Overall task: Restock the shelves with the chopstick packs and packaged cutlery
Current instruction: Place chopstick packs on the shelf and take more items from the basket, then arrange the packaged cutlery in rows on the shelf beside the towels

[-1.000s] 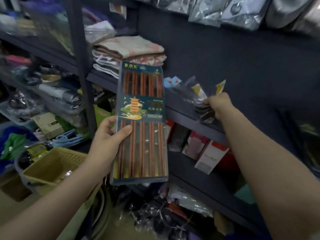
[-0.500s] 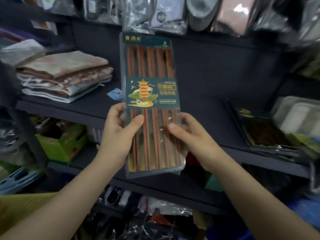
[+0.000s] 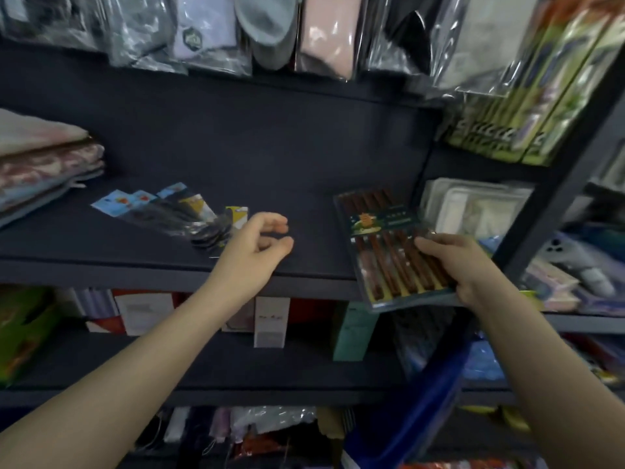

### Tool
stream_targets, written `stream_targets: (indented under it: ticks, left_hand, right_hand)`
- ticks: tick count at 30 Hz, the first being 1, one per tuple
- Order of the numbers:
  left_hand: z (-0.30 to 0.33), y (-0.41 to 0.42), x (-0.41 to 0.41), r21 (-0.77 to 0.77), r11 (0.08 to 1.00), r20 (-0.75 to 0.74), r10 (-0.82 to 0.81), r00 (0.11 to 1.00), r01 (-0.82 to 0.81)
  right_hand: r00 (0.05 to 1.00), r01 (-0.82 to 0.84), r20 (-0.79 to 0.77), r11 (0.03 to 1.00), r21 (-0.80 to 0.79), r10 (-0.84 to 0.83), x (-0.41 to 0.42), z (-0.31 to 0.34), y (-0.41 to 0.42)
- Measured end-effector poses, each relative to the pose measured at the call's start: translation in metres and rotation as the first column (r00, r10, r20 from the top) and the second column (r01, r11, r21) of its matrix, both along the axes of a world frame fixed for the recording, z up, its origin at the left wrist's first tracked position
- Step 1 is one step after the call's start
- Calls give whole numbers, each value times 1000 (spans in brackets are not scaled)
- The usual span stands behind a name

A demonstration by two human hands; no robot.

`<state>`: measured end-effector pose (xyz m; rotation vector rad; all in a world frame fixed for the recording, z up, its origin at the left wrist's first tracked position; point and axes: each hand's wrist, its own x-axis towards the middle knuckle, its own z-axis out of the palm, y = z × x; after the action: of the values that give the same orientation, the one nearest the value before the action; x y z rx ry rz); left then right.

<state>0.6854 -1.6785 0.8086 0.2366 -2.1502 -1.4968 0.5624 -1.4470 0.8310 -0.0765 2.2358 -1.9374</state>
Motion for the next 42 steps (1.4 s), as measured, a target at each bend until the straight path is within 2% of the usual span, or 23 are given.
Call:
stream_targets:
  ticks: [3, 5, 8, 9, 11, 13, 15, 17, 19, 20, 22, 24, 26, 27, 32, 36, 42]
  left_hand:
    - [-3, -4, 4, -60, 998, 9, -5, 1000, 5]
    - [-4, -5, 5, -115, 993, 10, -5, 1000, 6]
    - [-6, -4, 4, -151, 988, -2, 13, 1000, -13]
    - [-7, -3, 4, -154, 988, 1, 20, 1000, -20]
    - [-10, -3, 4, -167, 985, 9, 35, 999, -33]
    - [-14, -3, 6, -188, 981, 12, 44, 999, -41]
    - [-17, -7, 10, -210, 977, 13, 45, 999, -41]
    - [-22, -13, 15, -216, 975, 19, 50, 999, -45]
    - [-29, -22, 25, -217, 974, 16, 73, 997, -68]
    - [-33, -27, 32, -218, 972, 15, 91, 996, -86]
    - [-42, -39, 49, -197, 974, 20, 118, 993, -111]
    - [-54, -52, 71, -192, 974, 42, 134, 990, -124]
    - [-70, -69, 99, -212, 966, 88, 172, 981, -151]
    - [-80, -79, 113, -227, 959, 112, 201, 973, -172]
    - [-136, -144, 207, -305, 915, 278, 352, 894, -266]
    - [-181, -204, 300, -310, 883, 438, 462, 771, -354]
    - [-241, -293, 428, -309, 874, 597, 486, 638, -376]
  right_hand:
    - [999, 44, -29, 998, 49, -42, -19, 9, -2]
    - [990, 80, -120, 993, 84, -69, -36, 13, -6]
    - [967, 166, -235, 948, 272, -102, -63, 10, -13]
    - [961, 186, -263, 898, 399, -82, -71, 8, -16]
    - [943, 259, -330, 708, 657, -38, -82, 3, -21]
    - [912, 352, -411, 529, 772, -8, -89, -1, -26]
    - [879, 401, -472, 440, 804, 62, -85, -4, -33]
    - [808, 473, -573, 424, 772, 141, -67, -6, -42]
    - [678, 546, -686, 443, 711, 264, -40, -9, -56]
    - [603, 554, -726, 480, 680, 331, -26, -12, -65]
    - [467, 464, -755, 600, 652, 460, 2, -21, -88]
    - [354, 275, -744, 697, 662, 567, 38, -33, -116]
    - [247, 100, -688, 688, 718, 682, 75, -51, -147]
    - [214, 25, -639, 650, 760, 739, 93, -63, -163]
    - [177, -318, -319, 360, 877, 931, 172, -125, -244]
    - [128, -436, -151, 192, 879, 980, 236, -176, -312]
    - [40, -538, 108, -69, 840, 993, 334, -266, -412]
